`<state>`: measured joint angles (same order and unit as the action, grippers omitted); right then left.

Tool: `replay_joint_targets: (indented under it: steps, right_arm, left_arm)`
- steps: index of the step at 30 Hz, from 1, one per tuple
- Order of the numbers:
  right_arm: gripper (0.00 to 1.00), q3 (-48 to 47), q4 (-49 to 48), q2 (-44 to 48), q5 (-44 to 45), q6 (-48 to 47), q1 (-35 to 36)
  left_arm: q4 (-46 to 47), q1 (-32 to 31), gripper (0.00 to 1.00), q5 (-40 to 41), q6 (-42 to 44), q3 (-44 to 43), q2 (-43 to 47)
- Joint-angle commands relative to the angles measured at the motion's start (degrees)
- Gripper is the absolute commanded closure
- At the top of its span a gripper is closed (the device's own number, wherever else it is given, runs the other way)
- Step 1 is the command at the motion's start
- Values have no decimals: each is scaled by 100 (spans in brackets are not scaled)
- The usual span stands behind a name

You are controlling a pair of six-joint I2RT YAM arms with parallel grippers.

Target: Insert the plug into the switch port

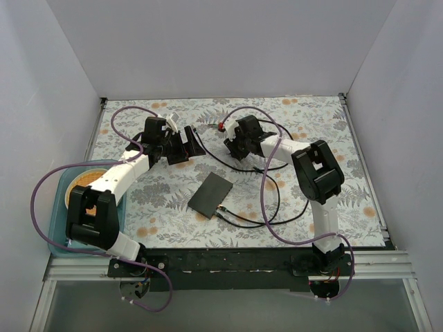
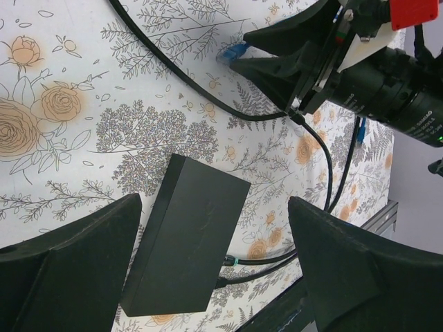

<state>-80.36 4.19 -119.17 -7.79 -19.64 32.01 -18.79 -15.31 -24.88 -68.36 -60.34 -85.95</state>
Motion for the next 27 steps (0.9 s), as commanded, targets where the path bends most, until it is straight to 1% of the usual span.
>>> replay_joint_targets:
  steps: [1, 3, 4, 7, 8, 10, 14, 19, 22, 23, 27]
  right_arm:
    - [70, -463, 469, -386, -328, -49, -107]
    - [78, -586, 600, -414, -398, -31, -133]
    - [86, -578, 592, -361, -407, -5, -160]
    - [95, -499, 540, -116, -591, 48, -230]
    - [97, -472, 531, -36, -679, 65, -248]
    - [99, -393, 566, 200, -776, 83, -283]
    - [99, -226, 697, 640, -1031, 83, -292]
    - [99, 169, 812, 1273, -1663, 206, -292]
    - [99, 503, 847, 1563, -2251, 267, -292]
    - [99, 617, 891, 1607, -2636, 311, -292]
    - [99, 872, 918, 1722, -3525, 452, -274]
  left_arm:
    - [86, 10, 14, -95, 86, 110, 122]
    - [86, 2, 14, -122, 86, 118, 131]
    - [94, 2, 14, -131, 86, 127, 131]
    - [129, -7, 14, -148, 68, 180, 193]
    - [173, 2, 14, -157, 68, 197, 236]
    - [226, 2, 14, -192, 59, 276, 307]
    - [436, 2, 14, -297, 86, 408, 483]
    - [753, 2, 17, -718, 42, 602, 667]
    - [1043, 2, 19, -956, 42, 769, 790]
    - [1209, -24, 19, -1096, 33, 830, 825]
    - [1562, -112, 22, -1212, -2, 1076, 922]
